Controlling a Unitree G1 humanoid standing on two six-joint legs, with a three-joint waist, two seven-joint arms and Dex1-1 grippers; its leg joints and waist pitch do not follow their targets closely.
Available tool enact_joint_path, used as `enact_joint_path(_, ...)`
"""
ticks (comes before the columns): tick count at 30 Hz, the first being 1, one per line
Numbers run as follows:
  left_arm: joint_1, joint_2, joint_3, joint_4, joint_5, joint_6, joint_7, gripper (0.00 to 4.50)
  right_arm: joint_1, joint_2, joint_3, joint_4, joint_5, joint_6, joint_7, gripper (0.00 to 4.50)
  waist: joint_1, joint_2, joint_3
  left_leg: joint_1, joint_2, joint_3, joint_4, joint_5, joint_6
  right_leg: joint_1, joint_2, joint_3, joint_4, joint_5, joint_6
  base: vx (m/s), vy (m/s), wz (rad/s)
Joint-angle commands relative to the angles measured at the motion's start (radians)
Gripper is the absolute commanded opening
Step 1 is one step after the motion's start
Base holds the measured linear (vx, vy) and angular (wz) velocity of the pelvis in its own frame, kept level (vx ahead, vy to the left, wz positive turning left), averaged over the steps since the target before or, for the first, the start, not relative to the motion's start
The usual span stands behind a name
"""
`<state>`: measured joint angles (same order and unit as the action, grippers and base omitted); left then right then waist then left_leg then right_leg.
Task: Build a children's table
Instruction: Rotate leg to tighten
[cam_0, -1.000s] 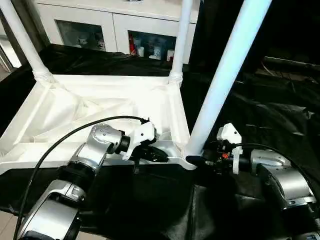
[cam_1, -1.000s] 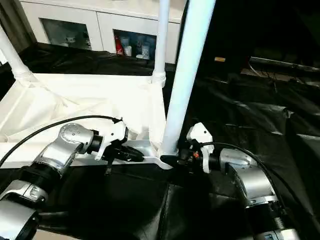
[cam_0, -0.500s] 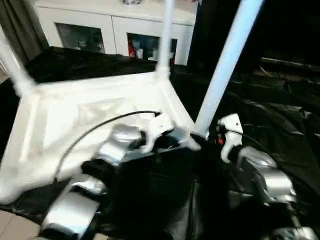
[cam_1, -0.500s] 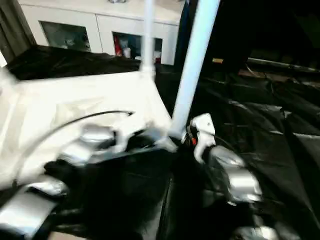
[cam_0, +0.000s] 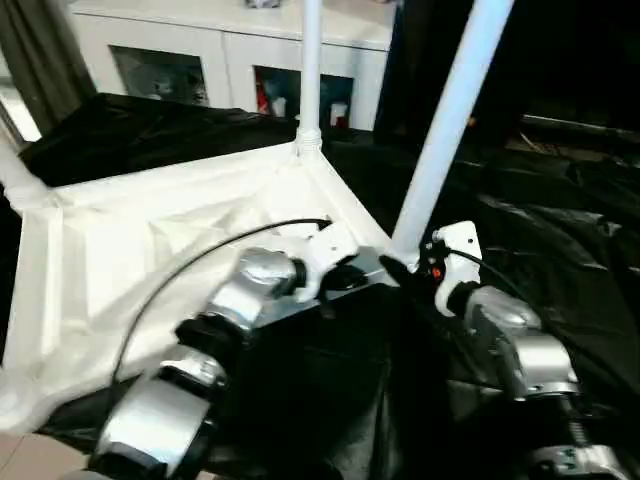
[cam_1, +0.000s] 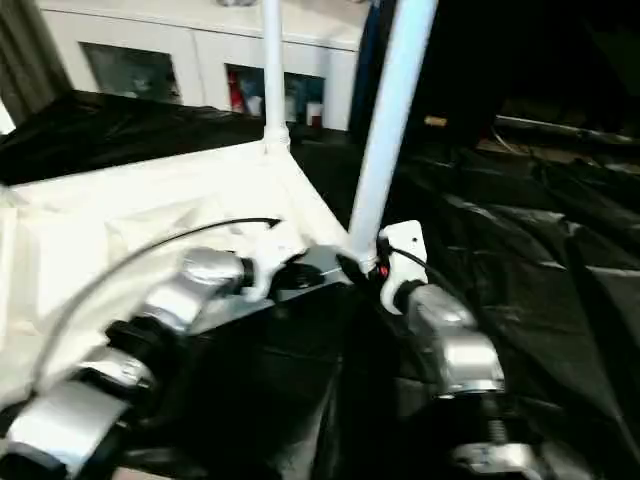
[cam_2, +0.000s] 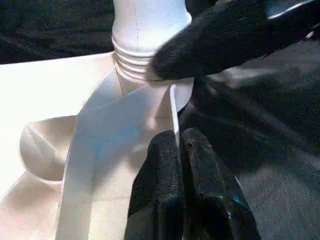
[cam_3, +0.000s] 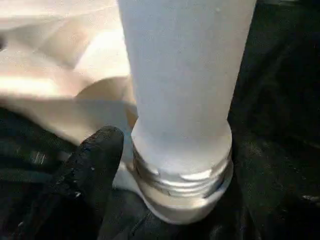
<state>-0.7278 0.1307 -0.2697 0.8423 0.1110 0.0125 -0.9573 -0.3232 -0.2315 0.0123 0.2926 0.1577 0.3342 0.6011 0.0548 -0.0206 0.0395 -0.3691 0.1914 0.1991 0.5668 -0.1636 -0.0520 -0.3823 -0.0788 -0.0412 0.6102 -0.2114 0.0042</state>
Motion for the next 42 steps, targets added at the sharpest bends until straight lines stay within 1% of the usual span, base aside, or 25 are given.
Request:
enact_joint_path(1,0.008,-0.008,-0.040,-0.035,-0.012,-0.043,-0.094,0.00,0.001,-0.003,0.096,-0.042,0.035,-0.009,0.132,3.62,0.003,-0.011,-0.048,0.011,0.041,-0.022,-0.060,-0.253,0.037,0.031,-0.064,0.040,-0.092,-0.212,-0.173,0.000,0.000,0.00)
enact_joint_path(2,0.014,0.006,-0.041,-0.042,-0.020,-0.054,-0.129,0.00,0.004,-0.025,0.098,-0.052,0.041,-0.012,0.164,3.62,0.002,-0.009,-0.050,0.011,0.042,-0.021,-0.059,-0.240,0.044,0.032,-0.065,0.040,-0.088,-0.185,-0.189,0.000,0.000,0.00)
enact_joint_path(3,0.019,0.017,-0.043,-0.049,-0.028,-0.065,-0.162,0.00,0.006,-0.041,0.099,-0.059,0.047,-0.011,0.190,3.62,0.002,-0.009,-0.050,0.011,0.042,-0.021,-0.059,-0.240,0.044,0.032,-0.065,0.040,-0.088,-0.185,-0.189,0.000,0.000,0.00)
enact_joint_path(4,0.028,0.054,-0.053,-0.060,-0.032,-0.066,-0.228,0.00,0.014,-0.093,0.107,-0.081,0.061,-0.010,0.277,3.62,0.003,-0.008,-0.051,0.012,0.043,-0.021,-0.057,-0.227,0.048,0.032,-0.065,0.039,-0.084,-0.154,-0.204,0.000,0.000,0.00)
enact_joint_path(5,0.031,0.068,-0.057,-0.063,-0.035,-0.070,-0.254,0.00,0.017,-0.113,0.111,-0.089,0.065,-0.010,0.313,3.62,0.006,-0.008,-0.052,0.011,0.044,-0.020,-0.056,-0.215,0.056,0.036,-0.064,0.039,-0.078,-0.117,-0.217,0.000,0.000,0.00)
enact_joint_path(6,0.036,0.084,-0.058,-0.072,-0.039,-0.068,-0.278,0.00,0.021,-0.133,0.119,-0.099,0.066,-0.013,0.345,3.62,0.005,-0.013,-0.053,0.011,0.045,-0.019,-0.055,-0.205,0.068,0.035,-0.062,0.038,-0.075,-0.078,-0.229,0.000,0.000,0.00)
enact_joint_path(8,0.044,0.107,-0.061,-0.085,-0.050,-0.070,-0.322,0.00,0.027,-0.161,0.131,-0.109,0.067,-0.018,0.390,3.62,0.008,-0.010,-0.054,0.011,0.046,-0.018,-0.052,-0.184,0.078,0.036,-0.064,0.038,-0.069,-0.038,-0.247,0.000,0.000,0.00)
enact_joint_path(10,0.052,0.134,-0.065,-0.104,-0.058,-0.066,-0.371,0.00,0.032,-0.191,0.145,-0.117,0.065,-0.027,0.438,3.62,0.011,-0.009,-0.052,0.012,0.047,-0.016,-0.053,-0.184,0.079,0.035,-0.064,0.036,-0.068,-0.035,-0.257,0.000,0.000,0.00)
enact_joint_path(15,0.059,0.160,-0.065,-0.129,-0.061,-0.061,-0.404,0.00,0.035,-0.212,0.161,-0.116,0.064,-0.029,0.479,3.62,0.019,-0.008,-0.047,0.016,0.050,-0.016,-0.057,-0.235,0.051,0.031,-0.066,0.037,-0.075,-0.129,-0.249,0.000,0.000,0.00)
enact_joint_path(16,0.060,0.164,-0.063,-0.130,-0.063,-0.066,-0.402,0.00,0.036,-0.212,0.166,-0.117,0.068,-0.026,0.482,3.62,0.020,-0.012,-0.047,0.018,0.050,-0.016,-0.057,-0.241,0.043,0.030,-0.066,0.038,-0.076,-0.147,-0.243,0.000,0.000,0.00)
enact_joint_path(19,0.065,0.169,-0.058,-0.133,-0.066,-0.071,-0.398,0.00,0.038,-0.206,0.169,-0.124,0.075,-0.016,0.485,3.35,0.022,-0.014,-0.049,0.017,0.049,-0.017,-0.057,-0.234,0.036,0.031,-0.068,0.040,-0.075,-0.148,-0.235,0.000,0.000,0.00)
enact_joint_path(24,0.072,0.172,-0.054,-0.140,-0.070,-0.069,-0.386,0.00,0.043,-0.204,0.179,-0.130,0.076,-0.013,0.500,3.03,0.024,-0.016,-0.052,0.015,0.047,-0.015,-0.052,-0.186,0.055,0.034,-0.065,0.039,-0.067,-0.071,-0.245,0.000,0.000,0.00)
enact_joint_path(25,0.070,0.169,-0.050,-0.134,-0.065,-0.070,-0.364,0.00,0.046,-0.200,0.182,-0.129,0.074,-0.011,0.497,2.81,0.025,-0.016,-0.051,0.014,0.047,-0.015,-0.052,-0.186,0.057,0.033,-0.065,0.038,-0.067,-0.072,-0.245,0.000,0.000,0.00)
enact_joint_path(26,0.067,0.164,-0.048,-0.126,-0.057,-0.068,-0.337,0.00,0.049,-0.195,0.183,-0.125,0.070,-0.009,0.486,2.77,0.028,-0.012,-0.051,0.015,0.047,-0.016,-0.052,-0.186,0.057,0.033,-0.066,0.038,-0.067,-0.075,-0.245,0.000,0.000,0.00)
enact_joint_path(28,0.065,0.160,-0.047,-0.119,-0.051,-0.067,-0.318,0.00,0.051,-0.191,0.184,-0.123,0.067,-0.007,0.477,2.73,0.029,-0.015,-0.049,0.017,0.048,-0.016,-0.054,-0.203,0.051,0.032,-0.066,0.038,-0.071,-0.100,-0.241,0.000,0.000,0.00)
enact_joint_path(30,0.045,0.136,-0.035,-0.083,-0.032,-0.057,-0.227,0.00,0.052,-0.162,0.170,-0.094,0.048,-0.003,0.398,2.71,0.030,-0.011,-0.046,0.020,0.048,-0.017,-0.057,-0.238,0.034,0.029,-0.067,0.039,-0.077,-0.159,-0.230,0.000,0.000,0.00)
enact_joint_path(32,0.018,0.091,-0.018,-0.041,-0.024,-0.038,-0.121,0.00,0.045,-0.103,0.145,-0.044,0.006,0.011,0.242,2.69,0.025,-0.011,-0.041,0.022,0.046,-0.016,-0.060,-0.271,0.017,0.021,-0.065,0.039,-0.084,-0.217,-0.219,0.000,0.000,0.00)
enact_joint_path(33,0.005,0.063,-0.012,-0.021,-0.023,-0.026,-0.074,0.00,0.041,-0.064,0.125,-0.018,-0.010,0.024,0.152,2.68,0.021,-0.014,-0.039,0.026,0.044,-0.023,-0.065,-0.326,-0.016,0.020,-0.070,0.038,-0.095,-0.341,-0.189,0.000,0.000,0.00)
enact_joint_path(34,0.005,0.063,-0.012,-0.021,-0.023,-0.026,-0.074,0.00,0.041,-0.064,0.125,-0.018,-0.010,0.024,0.152,2.68,0.019,-0.016,-0.039,0.028,0.044,-0.026,-0.066,-0.345,-0.027,0.018,-0.072,0.038,-0.101,-0.399,-0.165,0.000,0.000,0.00)
enact_joint_path(36,-0.010,0.024,-0.007,0.004,-0.018,-0.010,-0.009,0.00,0.039,-0.014,0.095,-0.004,-0.006,0.053,0.060,2.67,0.015,-0.016,-0.038,0.025,0.044,-0.029,-0.069,-0.355,-0.028,0.017,-0.072,0.039,-0.105,-0.426,-0.145,0.000,0.000,0.00)
enact_joint_path(38,-0.028,-0.024,-0.006,0.031,-0.009,0.007,0.069,0.00,0.031,0.043,0.061,0.015,-0.004,0.079,-0.040,2.67,0.013,-0.014,-0.039,0.032,0.045,-0.027,-0.069,-0.367,-0.033,0.008,-0.070,0.041,-0.108,-0.425,-0.143,0.000,0.000,0.00)
enact_joint_path(39,-0.036,-0.060,-0.009,0.043,-0.002,0.019,0.109,0.00,0.021,0.089,0.034,0.033,-0.001,0.100,-0.121,2.67,0.006,-0.020,-0.039,0.029,0.043,-0.029,-0.070,-0.373,-0.037,0.010,-0.069,0.040,-0.108,-0.431,-0.138,0.000,0.000,0.00)
enact_joint_path(40,-0.039,-0.075,-0.012,0.045,-0.001,0.022,0.120,0.00,0.014,0.109,0.023,0.042,0.000,0.107,-0.152,2.67,0.007,-0.018,-0.040,0.031,0.043,-0.030,-0.069,-0.375,-0.036,0.007,-0.071,0.040,-0.109,-0.432,-0.137,0.000,0.000,0.00)
enact_joint_path(41,-0.042,-0.096,-0.017,0.050,0.001,0.024,0.133,0.00,0.005,0.138,0.006,0.055,-0.001,0.116,-0.198,2.67,0.004,-0.017,-0.040,0.030,0.042,-0.030,-0.069,-0.376,-0.034,0.008,-0.071,0.041,-0.110,-0.426,-0.137,0.000,0.000,0.00)
enact_joint_path(42,-0.042,-0.100,-0.017,0.051,0.001,0.025,0.134,0.00,0.003,0.142,0.004,0.057,-0.001,0.118,-0.205,2.66,0.000,-0.016,-0.042,0.024,0.041,-0.030,-0.071,-0.367,-0.031,0.012,-0.070,0.040,-0.109,-0.405,-0.137,0.000,0.000,0.00)
